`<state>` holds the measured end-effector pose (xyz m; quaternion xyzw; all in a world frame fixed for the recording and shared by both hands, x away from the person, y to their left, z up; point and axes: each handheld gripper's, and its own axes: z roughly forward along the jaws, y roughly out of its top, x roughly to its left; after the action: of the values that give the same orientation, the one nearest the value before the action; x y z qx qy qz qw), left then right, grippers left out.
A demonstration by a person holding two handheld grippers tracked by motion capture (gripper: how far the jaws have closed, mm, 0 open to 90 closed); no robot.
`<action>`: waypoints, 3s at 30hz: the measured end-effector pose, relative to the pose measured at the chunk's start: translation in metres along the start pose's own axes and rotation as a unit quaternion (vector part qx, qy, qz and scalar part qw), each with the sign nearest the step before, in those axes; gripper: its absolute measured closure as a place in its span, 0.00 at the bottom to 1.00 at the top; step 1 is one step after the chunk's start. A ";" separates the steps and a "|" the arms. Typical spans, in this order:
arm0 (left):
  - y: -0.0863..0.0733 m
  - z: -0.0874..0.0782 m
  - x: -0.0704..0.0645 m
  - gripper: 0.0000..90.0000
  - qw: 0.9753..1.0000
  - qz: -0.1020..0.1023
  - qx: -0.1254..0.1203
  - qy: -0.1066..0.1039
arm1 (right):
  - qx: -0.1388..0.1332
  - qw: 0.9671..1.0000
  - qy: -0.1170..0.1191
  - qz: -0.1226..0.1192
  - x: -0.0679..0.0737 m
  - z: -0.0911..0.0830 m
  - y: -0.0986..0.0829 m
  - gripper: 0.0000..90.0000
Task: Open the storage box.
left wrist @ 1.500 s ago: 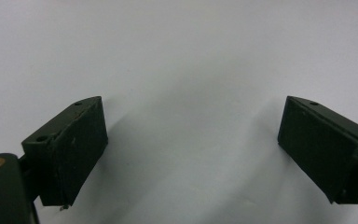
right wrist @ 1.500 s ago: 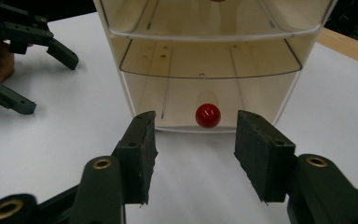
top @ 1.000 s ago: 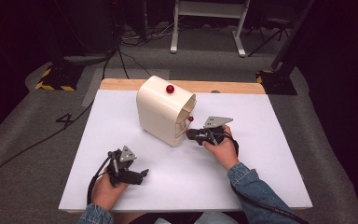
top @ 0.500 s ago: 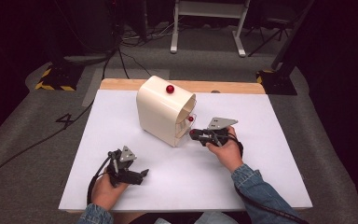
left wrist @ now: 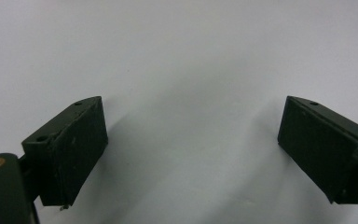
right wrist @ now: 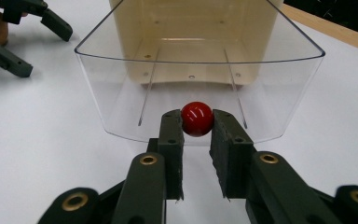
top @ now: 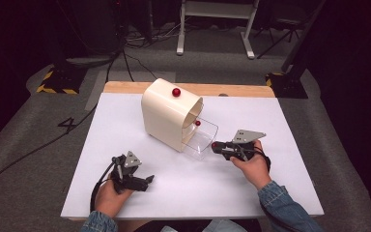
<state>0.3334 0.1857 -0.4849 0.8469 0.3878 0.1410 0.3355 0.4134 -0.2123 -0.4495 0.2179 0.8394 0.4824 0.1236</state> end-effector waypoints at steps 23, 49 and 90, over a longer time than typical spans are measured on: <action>0.001 0.000 0.000 0.09 1.000 -0.001 0.003 0.000 | 0.025 0.999 -0.010 0.025 0.003 -0.015 -0.035 0.78; 0.001 0.000 0.000 0.09 1.000 0.000 0.006 -0.001 | -0.020 0.998 -0.036 0.055 0.008 -0.053 0.008 0.54; -0.001 -0.001 -0.002 0.10 1.000 0.008 -0.004 0.007 | -0.070 0.997 0.002 -0.012 -0.004 0.030 0.080 0.83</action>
<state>0.3315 0.1847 -0.4848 0.8474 0.3831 0.1512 0.3350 0.4496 -0.1564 -0.3955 0.1976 0.8064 0.5387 0.1432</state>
